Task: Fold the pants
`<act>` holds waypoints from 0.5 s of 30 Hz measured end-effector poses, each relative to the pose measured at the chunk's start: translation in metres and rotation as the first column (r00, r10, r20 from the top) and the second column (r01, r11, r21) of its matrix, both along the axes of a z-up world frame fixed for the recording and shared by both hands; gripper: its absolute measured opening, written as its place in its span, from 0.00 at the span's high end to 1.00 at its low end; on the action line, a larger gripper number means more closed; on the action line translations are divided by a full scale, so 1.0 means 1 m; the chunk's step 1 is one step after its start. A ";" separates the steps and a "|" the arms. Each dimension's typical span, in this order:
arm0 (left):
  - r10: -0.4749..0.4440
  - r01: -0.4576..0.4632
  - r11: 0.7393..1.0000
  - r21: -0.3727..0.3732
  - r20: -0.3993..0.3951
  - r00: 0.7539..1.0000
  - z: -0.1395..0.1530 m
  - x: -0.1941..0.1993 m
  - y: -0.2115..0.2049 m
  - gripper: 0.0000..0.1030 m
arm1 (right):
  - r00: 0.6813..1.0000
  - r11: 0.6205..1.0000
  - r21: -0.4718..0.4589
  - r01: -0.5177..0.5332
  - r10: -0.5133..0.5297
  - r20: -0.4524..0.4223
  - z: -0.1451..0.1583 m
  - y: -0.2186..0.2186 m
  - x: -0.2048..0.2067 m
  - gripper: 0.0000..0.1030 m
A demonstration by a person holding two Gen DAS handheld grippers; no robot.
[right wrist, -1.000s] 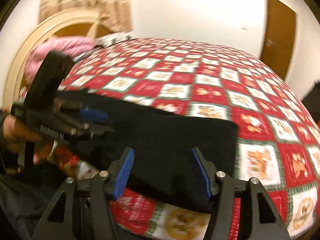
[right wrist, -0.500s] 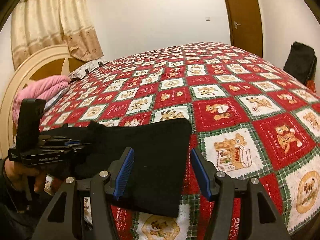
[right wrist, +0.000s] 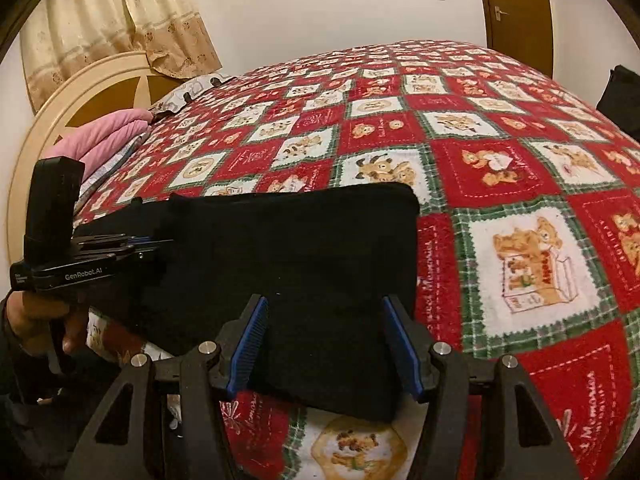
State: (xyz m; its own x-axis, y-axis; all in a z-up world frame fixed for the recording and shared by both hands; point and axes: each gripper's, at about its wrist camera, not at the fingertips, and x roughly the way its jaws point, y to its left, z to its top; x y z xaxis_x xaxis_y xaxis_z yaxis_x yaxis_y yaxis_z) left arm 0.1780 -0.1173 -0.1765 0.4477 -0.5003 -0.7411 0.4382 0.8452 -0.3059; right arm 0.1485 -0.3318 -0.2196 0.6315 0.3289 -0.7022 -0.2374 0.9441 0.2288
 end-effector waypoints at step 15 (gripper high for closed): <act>0.039 -0.046 0.993 0.105 0.066 0.997 0.003 -0.004 0.008 0.55 | 1.000 0.999 -0.038 0.014 -0.014 0.018 0.014 0.015 0.049 0.40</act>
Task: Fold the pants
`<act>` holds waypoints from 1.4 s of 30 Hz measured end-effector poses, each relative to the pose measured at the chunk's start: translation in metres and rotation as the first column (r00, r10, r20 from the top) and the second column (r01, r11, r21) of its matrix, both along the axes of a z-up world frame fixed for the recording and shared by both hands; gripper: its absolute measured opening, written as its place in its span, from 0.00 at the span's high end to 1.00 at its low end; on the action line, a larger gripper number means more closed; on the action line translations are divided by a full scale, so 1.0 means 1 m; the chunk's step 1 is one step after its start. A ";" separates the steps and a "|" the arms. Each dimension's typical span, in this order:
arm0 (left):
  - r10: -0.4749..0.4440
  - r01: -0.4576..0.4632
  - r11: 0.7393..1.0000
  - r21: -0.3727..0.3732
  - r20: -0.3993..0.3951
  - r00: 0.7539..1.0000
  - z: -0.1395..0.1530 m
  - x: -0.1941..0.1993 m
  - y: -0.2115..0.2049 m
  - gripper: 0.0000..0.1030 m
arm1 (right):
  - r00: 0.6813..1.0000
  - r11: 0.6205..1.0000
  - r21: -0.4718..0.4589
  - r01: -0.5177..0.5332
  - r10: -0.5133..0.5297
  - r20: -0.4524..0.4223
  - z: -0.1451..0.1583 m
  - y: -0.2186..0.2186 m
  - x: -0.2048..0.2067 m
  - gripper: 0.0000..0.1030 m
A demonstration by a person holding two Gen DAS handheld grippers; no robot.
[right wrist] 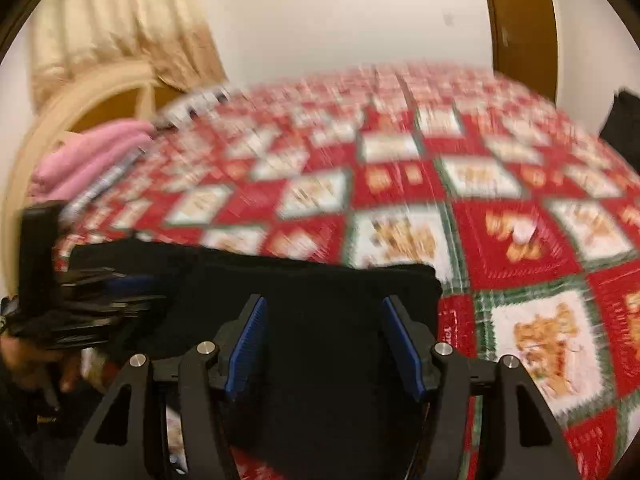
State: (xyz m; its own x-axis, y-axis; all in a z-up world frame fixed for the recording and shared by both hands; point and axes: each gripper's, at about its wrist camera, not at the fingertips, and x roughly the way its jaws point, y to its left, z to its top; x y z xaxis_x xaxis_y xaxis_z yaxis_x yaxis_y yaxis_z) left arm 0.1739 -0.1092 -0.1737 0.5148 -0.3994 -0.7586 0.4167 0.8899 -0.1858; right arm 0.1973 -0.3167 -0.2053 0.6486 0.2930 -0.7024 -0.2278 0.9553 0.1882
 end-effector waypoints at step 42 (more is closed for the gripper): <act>0.576 -0.577 0.816 -0.047 -0.023 0.817 -0.029 -0.052 0.333 0.34 | 0.946 0.926 -0.242 -0.289 0.315 0.075 -0.004 0.148 -0.048 0.36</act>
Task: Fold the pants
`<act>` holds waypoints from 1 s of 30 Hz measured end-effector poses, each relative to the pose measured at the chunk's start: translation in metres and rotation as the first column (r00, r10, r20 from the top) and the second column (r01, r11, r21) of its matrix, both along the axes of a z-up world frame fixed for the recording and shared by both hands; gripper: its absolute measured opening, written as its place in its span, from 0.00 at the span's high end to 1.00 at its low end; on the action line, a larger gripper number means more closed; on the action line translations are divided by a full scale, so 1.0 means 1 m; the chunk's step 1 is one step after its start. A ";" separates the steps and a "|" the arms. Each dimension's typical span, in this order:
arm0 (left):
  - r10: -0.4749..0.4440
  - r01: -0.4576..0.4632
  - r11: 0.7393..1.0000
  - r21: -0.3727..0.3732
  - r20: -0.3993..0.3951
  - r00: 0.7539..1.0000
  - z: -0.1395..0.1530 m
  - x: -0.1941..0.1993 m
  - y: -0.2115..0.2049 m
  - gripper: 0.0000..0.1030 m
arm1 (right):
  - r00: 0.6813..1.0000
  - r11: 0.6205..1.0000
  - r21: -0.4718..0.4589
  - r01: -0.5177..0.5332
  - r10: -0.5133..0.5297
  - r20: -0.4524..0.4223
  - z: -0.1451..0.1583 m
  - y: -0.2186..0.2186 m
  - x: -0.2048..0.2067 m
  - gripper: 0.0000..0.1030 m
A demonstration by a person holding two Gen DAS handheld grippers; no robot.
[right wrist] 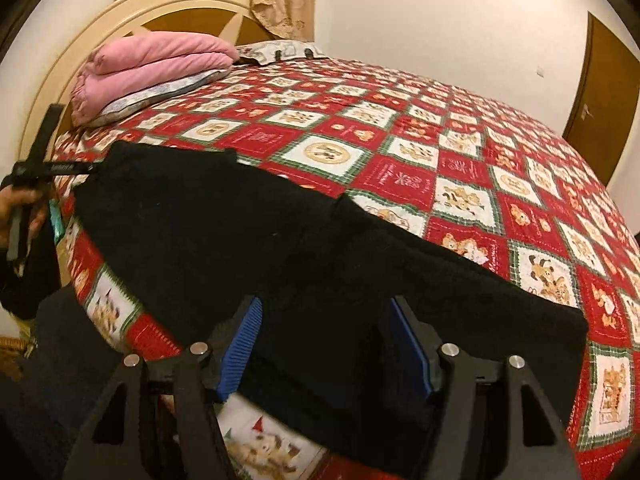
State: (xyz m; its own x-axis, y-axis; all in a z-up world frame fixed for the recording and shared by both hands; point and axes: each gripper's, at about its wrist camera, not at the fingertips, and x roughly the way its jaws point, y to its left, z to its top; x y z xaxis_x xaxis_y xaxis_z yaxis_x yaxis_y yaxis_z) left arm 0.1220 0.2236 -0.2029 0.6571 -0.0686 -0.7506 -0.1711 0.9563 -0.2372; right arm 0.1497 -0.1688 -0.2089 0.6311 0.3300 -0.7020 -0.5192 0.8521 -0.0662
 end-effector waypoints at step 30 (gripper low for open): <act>-0.107 0.109 0.982 -0.155 0.022 0.994 0.034 -0.024 -0.007 0.90 | 0.999 0.999 0.046 0.022 -0.023 0.030 -0.001 -0.006 -0.013 0.36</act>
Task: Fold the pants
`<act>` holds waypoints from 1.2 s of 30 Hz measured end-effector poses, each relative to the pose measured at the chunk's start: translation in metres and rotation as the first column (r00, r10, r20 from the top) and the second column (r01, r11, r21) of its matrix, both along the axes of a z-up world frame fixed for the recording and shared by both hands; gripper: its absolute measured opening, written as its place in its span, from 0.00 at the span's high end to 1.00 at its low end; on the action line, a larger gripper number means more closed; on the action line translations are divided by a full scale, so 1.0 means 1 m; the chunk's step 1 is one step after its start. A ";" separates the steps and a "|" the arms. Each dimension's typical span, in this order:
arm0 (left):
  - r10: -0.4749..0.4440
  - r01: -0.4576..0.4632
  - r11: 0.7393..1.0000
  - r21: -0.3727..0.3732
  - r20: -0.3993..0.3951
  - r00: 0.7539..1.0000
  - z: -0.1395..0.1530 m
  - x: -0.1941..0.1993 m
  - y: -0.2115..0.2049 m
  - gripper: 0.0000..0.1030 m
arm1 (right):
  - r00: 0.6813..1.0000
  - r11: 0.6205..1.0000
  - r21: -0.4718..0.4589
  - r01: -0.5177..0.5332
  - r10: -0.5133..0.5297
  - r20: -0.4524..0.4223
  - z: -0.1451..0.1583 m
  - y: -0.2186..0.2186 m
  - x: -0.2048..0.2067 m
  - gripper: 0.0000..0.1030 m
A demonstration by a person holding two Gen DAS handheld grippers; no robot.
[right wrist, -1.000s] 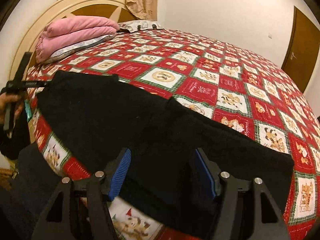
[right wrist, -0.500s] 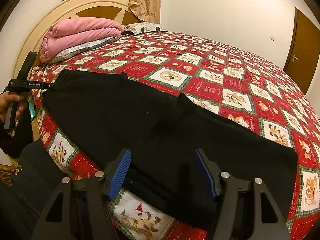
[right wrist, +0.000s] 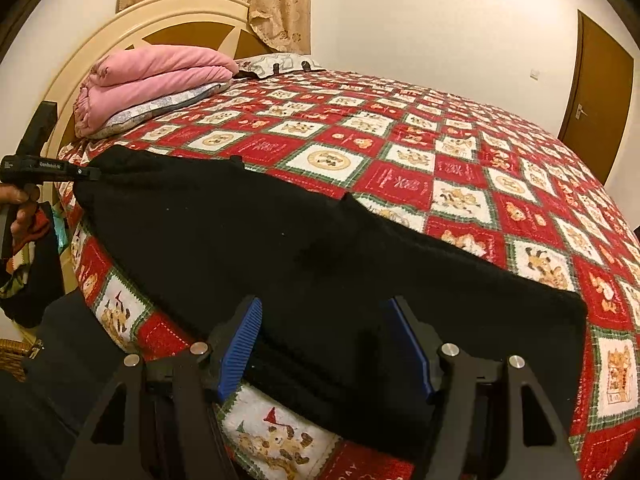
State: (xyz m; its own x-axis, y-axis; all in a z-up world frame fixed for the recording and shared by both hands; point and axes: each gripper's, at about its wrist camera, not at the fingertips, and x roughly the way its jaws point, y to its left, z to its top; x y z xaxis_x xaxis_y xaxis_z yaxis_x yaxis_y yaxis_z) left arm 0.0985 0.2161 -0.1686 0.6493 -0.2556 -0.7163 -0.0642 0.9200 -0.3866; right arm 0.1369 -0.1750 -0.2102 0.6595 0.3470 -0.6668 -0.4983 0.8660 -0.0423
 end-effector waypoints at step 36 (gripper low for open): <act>-0.703 0.704 0.709 0.047 0.138 0.698 0.114 0.062 -0.363 0.90 | 0.829 0.779 0.286 0.558 -0.541 -0.144 0.025 -0.221 -0.008 0.36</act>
State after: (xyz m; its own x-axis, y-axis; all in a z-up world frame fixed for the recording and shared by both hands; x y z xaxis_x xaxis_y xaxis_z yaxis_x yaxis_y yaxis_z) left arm 0.1604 -0.1465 -0.0545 0.3670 -0.6836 -0.6309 0.6536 0.6721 -0.3480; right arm 0.1294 -0.3965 -0.1855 0.7685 0.1248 -0.6275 0.0724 0.9575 0.2791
